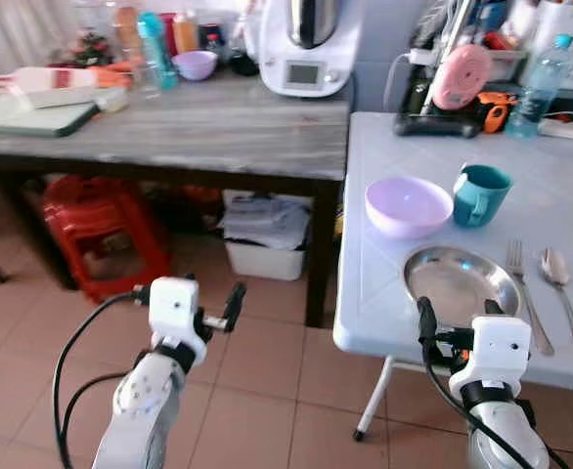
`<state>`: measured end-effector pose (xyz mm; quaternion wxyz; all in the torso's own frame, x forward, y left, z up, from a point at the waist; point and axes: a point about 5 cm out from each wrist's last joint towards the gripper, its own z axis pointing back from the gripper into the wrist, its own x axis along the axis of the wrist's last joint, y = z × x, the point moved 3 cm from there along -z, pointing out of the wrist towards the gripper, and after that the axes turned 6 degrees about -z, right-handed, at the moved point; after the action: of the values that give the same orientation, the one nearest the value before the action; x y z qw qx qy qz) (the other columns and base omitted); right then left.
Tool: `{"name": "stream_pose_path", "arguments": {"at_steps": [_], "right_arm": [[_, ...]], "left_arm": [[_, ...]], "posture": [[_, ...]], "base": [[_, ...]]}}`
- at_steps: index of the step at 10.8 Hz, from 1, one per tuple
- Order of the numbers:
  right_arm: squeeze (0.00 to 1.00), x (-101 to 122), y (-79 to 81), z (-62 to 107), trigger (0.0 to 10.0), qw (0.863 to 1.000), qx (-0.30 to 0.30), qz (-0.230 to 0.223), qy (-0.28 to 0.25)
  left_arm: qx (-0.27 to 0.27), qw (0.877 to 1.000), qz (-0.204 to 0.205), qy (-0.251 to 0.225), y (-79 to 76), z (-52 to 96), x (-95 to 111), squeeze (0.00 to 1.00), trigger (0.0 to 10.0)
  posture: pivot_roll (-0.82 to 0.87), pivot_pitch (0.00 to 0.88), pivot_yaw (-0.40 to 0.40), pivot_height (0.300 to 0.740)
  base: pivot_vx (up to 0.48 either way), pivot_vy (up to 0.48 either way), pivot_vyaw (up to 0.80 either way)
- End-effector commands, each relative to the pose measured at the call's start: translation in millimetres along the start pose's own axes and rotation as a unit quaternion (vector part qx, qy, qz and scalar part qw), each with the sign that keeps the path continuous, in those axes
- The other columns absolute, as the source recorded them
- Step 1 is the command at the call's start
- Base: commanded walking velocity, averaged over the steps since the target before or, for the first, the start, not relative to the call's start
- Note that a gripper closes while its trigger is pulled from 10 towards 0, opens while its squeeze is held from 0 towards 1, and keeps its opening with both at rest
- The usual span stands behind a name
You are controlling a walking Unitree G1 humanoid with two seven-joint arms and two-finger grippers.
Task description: Setting the table
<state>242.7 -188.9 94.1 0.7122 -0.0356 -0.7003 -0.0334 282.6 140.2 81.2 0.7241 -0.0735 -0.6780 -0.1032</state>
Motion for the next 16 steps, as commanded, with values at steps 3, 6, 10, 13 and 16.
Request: {"name": "stream_pose_path", "arguments": {"at_steps": [3,6,10,13,16], "right_arm": [[0.0,7.5,8.7,-0.4,10.0,1.0,0.019,-0.006,-0.007],[0.0,5.2,8.5,-1.4,10.0,1.0,0.021,-0.004,-0.003],[0.0,4.1,13.9,-2.4,10.0,1.0,0.027,-0.009,-0.002],[0.0,8.8,18.6,-4.2,10.0,0.999,0.038,-0.008,-0.011],[0.0,8.3,19.0,-4.6,10.0,0.999,0.039,-0.007,-0.012]], "left_arm": [[-0.007,1.0,-0.002,-0.004,0.2,-0.1,3.8,0.0,10.0],[-0.005,1.0,-0.001,-0.003,1.8,-1.5,4.2,0.0,10.0],[0.003,1.0,-0.002,0.001,4.6,-2.5,4.5,0.0,10.0],[0.013,1.0,-0.022,-0.004,7.6,-8.2,10.7,0.0,10.0],[0.001,1.0,-0.015,-0.011,1.1,-11.7,15.8,0.0,10.0]], "posture": [[0.01,0.055,0.003,0.74],[0.02,0.053,0.006,0.74],[0.02,0.052,0.02,0.74],[0.03,0.051,0.027,0.74],[0.02,0.048,0.03,0.74]], "base": [[0.0,0.0,-0.24],[0.0,-0.232,-0.65],[0.0,-0.162,-0.12],[0.0,0.0,0.0],[0.0,0.0,0.66]]}}
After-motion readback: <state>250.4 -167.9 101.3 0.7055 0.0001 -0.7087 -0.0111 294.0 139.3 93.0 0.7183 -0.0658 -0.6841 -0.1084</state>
